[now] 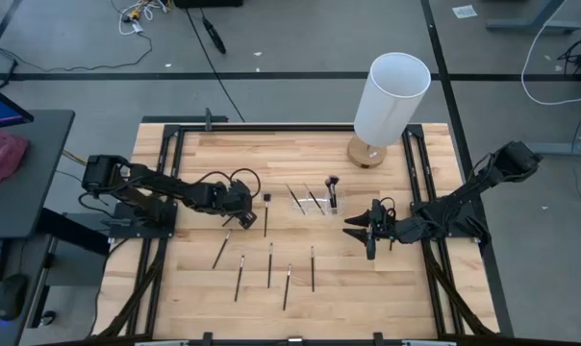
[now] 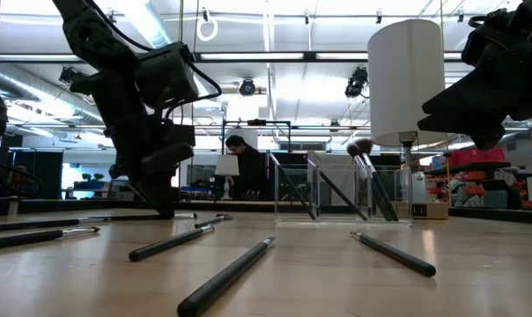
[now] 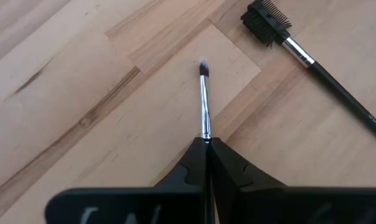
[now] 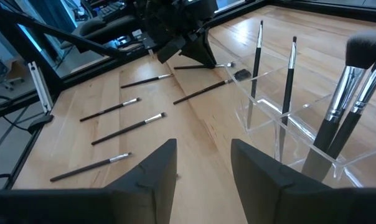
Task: Pick & Place Makeup Supplies
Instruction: Put the black makeup brush into the transparent organizer
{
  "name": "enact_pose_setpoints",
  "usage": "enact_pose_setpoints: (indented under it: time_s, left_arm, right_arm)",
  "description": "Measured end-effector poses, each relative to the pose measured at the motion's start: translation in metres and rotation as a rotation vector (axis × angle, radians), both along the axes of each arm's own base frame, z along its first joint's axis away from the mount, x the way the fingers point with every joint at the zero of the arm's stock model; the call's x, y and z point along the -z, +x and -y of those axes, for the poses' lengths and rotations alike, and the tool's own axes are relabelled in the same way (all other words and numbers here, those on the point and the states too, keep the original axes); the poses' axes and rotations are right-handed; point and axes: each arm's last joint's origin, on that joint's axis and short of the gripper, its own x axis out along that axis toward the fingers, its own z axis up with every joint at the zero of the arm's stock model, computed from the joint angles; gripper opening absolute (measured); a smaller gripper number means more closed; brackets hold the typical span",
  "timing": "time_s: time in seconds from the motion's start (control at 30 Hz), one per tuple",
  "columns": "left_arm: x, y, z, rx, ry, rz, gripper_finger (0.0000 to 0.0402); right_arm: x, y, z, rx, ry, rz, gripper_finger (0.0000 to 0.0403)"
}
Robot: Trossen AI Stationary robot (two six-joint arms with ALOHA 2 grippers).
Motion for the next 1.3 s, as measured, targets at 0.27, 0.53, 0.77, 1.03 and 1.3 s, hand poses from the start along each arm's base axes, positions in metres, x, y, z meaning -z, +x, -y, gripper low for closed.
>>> enact_pose_setpoints:
  time_s: [0.27, 0.53, 0.77, 1.03, 1.3]
  left_arm:
    - [-0.005, 0.002, 0.0, 0.002, 0.01, 0.044, 0.0004]
    - [-0.016, 0.001, 0.0, 0.009, 0.019, 0.086, 0.0]
    - [-0.016, 0.0, 0.0, 0.022, 0.031, 0.076, 0.0006]
    - [-0.013, -0.002, -0.001, 0.052, 0.068, 0.055, 0.0114]
    - [0.008, -0.016, 0.01, 0.033, 0.076, 0.191, 0.0195]
  right_arm:
    - [0.0, 0.0, 0.0, 0.0, 0.001, 0.001, 0.0155]
    - [0.0, 0.0, 0.0, 0.0, 0.001, 0.001, 0.0155]
    - [0.0, 0.0, 0.0, 0.0, 0.001, 0.001, 0.0155]
    - [0.0, 0.0, 0.0, 0.0, 0.001, 0.001, 0.0155]
    - [0.0, 0.0, 0.0, 0.0, 0.001, 0.001, 0.0155]
